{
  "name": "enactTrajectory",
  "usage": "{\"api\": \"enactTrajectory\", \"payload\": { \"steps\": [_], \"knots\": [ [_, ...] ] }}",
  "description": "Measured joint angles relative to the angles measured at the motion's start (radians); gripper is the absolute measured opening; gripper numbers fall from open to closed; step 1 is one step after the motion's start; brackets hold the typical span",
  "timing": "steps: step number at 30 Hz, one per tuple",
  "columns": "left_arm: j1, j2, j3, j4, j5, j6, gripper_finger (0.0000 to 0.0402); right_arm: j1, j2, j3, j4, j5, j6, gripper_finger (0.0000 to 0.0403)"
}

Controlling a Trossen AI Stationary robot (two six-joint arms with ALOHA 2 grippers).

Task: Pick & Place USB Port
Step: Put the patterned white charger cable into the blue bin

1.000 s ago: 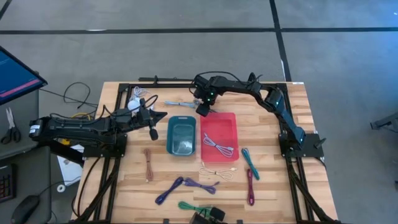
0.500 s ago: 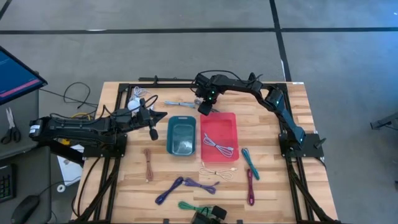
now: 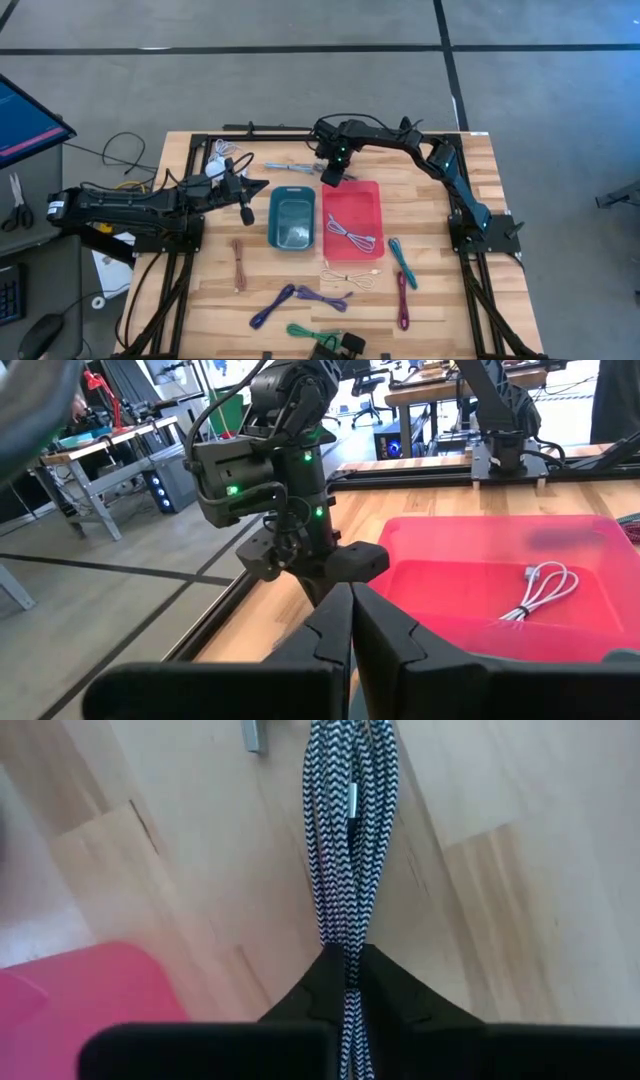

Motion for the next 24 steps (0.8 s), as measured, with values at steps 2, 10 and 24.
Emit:
{"api": "enactTrajectory", "payload": {
  "steps": [2, 10, 24],
  "knots": [
    [0.0, 0.0, 0.0, 0.0, 0.0, 0.0, 0.0011, 0.0, 0.0, 0.0, 0.0, 0.0, -0.007, 0.0005],
    [0.0, 0.0, 0.0, 0.0, 0.0, 0.0, 0.0011, 0.0, 0.0, 0.021, -0.038, 0.008, -0.022, 0.0001],
    [0.002, 0.0, 0.0, 0.0, -0.001, 0.0, 0.0011, -0.029, -0.209, 0.023, 0.128, -0.022, 0.006, 0.0]
  ]
}}
